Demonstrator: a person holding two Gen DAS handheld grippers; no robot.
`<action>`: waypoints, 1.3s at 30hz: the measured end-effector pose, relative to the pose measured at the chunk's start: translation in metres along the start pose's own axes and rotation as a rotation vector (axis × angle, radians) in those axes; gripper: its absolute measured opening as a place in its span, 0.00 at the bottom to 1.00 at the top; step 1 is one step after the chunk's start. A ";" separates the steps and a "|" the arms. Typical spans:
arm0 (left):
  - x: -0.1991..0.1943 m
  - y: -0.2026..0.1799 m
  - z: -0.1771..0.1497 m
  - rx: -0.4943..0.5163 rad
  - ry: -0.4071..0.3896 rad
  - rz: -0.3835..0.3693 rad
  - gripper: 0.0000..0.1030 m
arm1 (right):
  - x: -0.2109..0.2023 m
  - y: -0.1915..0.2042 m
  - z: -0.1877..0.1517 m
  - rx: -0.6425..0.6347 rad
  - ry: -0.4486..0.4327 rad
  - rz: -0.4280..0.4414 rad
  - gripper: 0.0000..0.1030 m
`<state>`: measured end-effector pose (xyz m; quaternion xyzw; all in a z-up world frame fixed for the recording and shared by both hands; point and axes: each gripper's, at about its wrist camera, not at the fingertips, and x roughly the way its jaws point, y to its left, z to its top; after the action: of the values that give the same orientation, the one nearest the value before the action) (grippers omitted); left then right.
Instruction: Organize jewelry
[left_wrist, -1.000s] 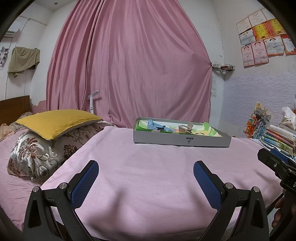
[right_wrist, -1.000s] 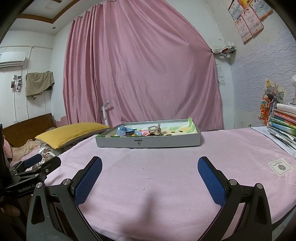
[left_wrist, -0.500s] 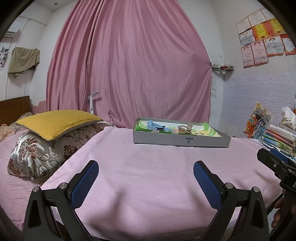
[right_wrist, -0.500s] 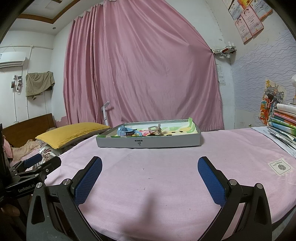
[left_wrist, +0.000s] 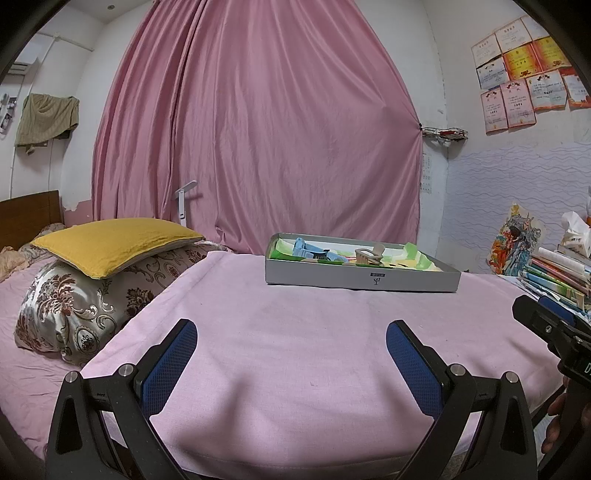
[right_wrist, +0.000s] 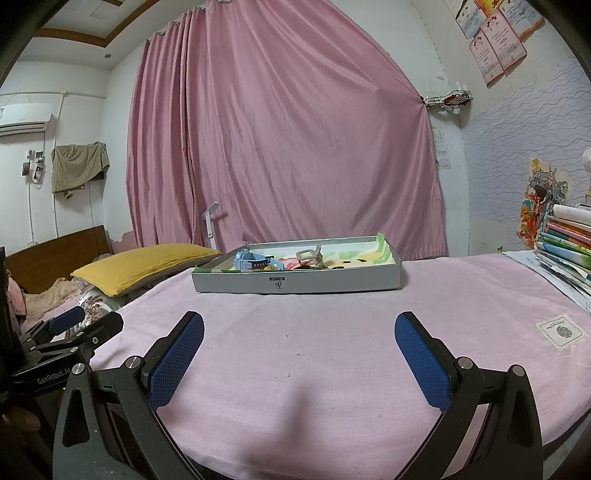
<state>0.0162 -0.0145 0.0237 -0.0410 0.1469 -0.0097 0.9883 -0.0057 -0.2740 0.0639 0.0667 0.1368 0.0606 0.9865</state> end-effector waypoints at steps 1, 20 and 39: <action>0.000 0.000 0.000 0.000 0.000 0.000 1.00 | 0.000 0.000 0.000 0.000 0.000 0.001 0.99; 0.000 0.000 0.000 0.000 -0.001 0.000 1.00 | 0.002 -0.001 -0.001 -0.002 0.001 0.000 0.99; -0.004 0.000 -0.005 -0.007 -0.025 0.006 1.00 | 0.003 -0.002 -0.003 -0.003 0.006 -0.001 0.99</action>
<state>0.0109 -0.0147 0.0201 -0.0441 0.1348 -0.0056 0.9899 -0.0030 -0.2755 0.0599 0.0651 0.1399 0.0604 0.9862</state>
